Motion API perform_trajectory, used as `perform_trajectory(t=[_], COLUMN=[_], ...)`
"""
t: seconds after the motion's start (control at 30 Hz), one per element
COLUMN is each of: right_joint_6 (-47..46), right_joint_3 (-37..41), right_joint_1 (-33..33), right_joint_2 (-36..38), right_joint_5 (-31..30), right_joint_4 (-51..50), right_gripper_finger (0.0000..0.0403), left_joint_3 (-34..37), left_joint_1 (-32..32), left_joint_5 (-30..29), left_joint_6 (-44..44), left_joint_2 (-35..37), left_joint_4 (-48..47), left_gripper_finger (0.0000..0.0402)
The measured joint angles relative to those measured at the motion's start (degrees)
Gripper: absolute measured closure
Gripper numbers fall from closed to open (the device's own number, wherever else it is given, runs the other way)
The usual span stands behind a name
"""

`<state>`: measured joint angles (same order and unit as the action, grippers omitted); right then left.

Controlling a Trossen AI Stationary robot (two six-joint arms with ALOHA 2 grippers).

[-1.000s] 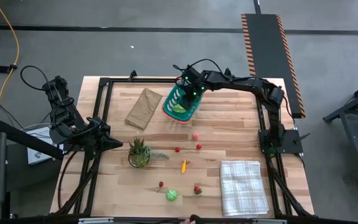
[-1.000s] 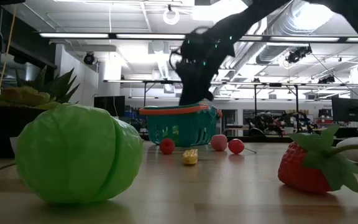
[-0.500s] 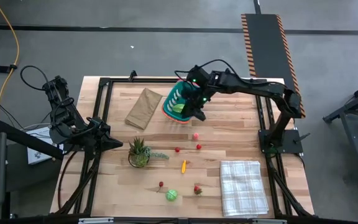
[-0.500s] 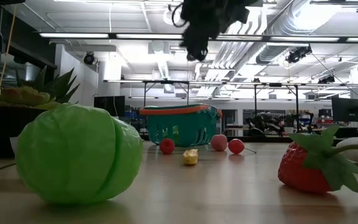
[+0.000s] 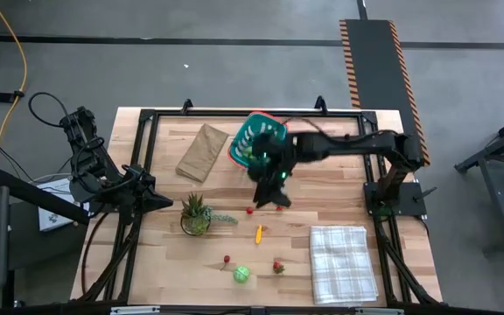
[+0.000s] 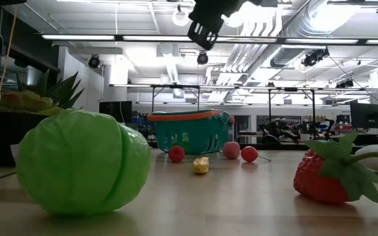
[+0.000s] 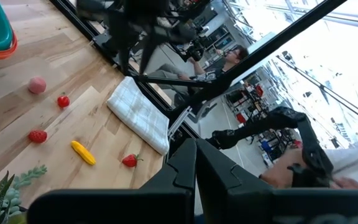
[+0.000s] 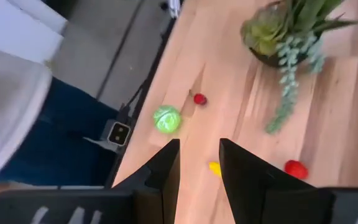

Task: Pick and placing Produce into tupperware
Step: Put the red strawberry in the green basket

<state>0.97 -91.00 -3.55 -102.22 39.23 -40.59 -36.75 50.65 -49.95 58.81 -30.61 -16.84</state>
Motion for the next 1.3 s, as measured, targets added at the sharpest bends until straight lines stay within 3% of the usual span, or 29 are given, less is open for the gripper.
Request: perform_trajectory(t=[0.2, 0.33, 0.6, 0.73, 0.87, 1.07, 1.3], right_joint_6=[-8.29, -16.45, -28.58, -33.42, -37.64, -44.06, -58.23], right_joint_3=[0.0, 0.0, 0.0, 0.0, 0.0, 0.0, 0.0], right_joint_1=[9.47, 13.94, 21.69, 26.16, 29.22, 32.68, 38.29], right_joint_2=[-0.23, -0.25, -0.25, -0.25, -0.25, -0.25, -0.25], right_joint_5=[-18.24, -26.27, -28.26, -25.12, -26.1, -33.05, -43.68], right_joint_4=[-0.89, -3.31, -14.21, -12.8, -11.81, -11.85, -10.68], right_gripper_finger=[0.03, 0.03, 0.03, 0.03, 0.03, 0.03, 0.03], left_joint_3=[0.0, 0.0, 0.0, 0.0, 0.0, 0.0, 0.0], left_joint_1=[0.0, -0.01, 0.0, 0.0, -0.02, -0.02, -0.01], left_joint_5=[0.0, -0.02, 0.0, 0.0, 0.0, -0.02, -0.01], left_joint_6=[0.01, 0.01, 0.01, 0.0, 0.0, 0.0, 0.02], left_joint_2=[-0.01, 0.0, -0.02, -0.02, -0.02, -0.02, -0.01], left_joint_4=[-0.03, -0.02, -0.02, -0.02, -0.02, -0.02, -0.02], left_gripper_finger=[0.0401, 0.0401, 0.0401, 0.0401, 0.0401, 0.0401, 0.0401])
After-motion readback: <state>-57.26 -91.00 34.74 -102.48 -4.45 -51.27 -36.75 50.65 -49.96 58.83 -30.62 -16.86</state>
